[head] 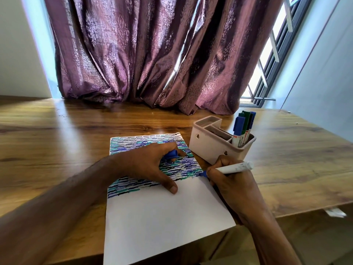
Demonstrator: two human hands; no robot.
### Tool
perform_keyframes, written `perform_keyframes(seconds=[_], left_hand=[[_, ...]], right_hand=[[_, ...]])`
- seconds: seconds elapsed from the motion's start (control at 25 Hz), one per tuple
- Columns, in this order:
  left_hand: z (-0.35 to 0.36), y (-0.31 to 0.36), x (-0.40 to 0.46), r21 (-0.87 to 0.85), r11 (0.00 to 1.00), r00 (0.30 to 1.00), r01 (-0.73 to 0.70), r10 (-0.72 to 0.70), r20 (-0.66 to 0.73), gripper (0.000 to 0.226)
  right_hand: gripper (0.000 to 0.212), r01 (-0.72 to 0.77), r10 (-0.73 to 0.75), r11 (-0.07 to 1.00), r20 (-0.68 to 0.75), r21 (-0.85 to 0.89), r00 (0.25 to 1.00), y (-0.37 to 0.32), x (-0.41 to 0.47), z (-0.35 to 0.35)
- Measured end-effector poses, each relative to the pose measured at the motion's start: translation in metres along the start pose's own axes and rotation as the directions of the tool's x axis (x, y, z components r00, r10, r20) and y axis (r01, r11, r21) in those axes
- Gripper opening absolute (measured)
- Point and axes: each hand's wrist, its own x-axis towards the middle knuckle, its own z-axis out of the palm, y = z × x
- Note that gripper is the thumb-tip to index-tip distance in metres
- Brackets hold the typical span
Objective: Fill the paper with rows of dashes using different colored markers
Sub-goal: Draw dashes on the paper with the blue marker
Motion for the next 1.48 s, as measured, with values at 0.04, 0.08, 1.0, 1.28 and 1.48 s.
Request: perform_keyframes(seconds=[0.04,0.08,1.0,1.28,1.48], left_hand=[[0.000,0.000,0.000,-0.002,1.000,1.000,-0.001,0.001,0.002,0.089],[0.000,-0.001,0.000,-0.005,1.000,1.000,0.002,-0.002,0.005,0.090],[0.002,-0.007,0.003,-0.026,0.999,0.999,-0.035,0.035,0.004,0.088],[0.001,-0.005,0.002,-0.012,1.000,1.000,-0.004,0.004,0.014,0.089],[0.001,-0.004,0.002,-0.025,1.000,1.000,-0.003,0.003,0.012,0.091]], right_hand=[[0.011,0.000,0.000,1.000,0.002,-0.005,1.000,0.000,0.001,0.000],[0.011,0.002,-0.002,1.000,0.001,-0.010,1.000,0.001,0.001,0.001],[0.016,0.022,-0.023,0.999,-0.042,-0.027,0.999,0.016,0.007,0.001],[0.016,0.024,-0.024,1.000,-0.042,-0.005,0.999,0.015,0.007,0.001],[0.017,0.021,-0.020,1.000,-0.055,0.003,0.998,0.014,0.007,0.000]])
